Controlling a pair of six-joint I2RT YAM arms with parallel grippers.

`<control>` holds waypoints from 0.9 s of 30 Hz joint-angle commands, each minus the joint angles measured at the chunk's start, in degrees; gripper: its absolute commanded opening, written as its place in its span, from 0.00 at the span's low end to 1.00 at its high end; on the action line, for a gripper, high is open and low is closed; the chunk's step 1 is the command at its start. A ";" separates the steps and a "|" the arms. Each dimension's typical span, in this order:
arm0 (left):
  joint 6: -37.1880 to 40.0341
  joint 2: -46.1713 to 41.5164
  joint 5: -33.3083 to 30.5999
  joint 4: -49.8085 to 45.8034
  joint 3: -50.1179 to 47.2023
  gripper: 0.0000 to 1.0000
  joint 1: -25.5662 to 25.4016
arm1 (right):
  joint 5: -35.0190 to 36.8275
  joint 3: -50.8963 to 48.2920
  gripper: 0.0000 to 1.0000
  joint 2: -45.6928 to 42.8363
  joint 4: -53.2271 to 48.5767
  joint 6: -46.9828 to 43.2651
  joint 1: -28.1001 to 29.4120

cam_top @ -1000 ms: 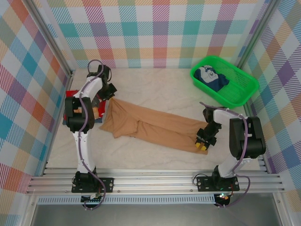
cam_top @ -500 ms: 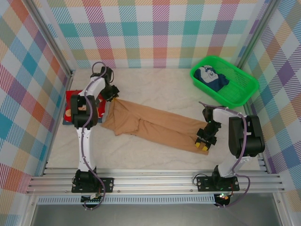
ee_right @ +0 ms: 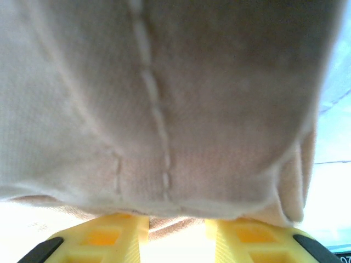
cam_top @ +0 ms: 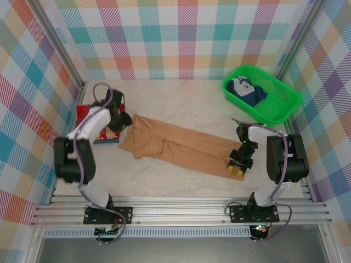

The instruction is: Fold and stack the t-shirts

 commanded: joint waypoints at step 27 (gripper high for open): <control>-7.30 -7.93 3.85 5.81 -17.33 0.07 -8.35 | 5.58 0.74 0.36 1.79 4.10 -1.05 -0.53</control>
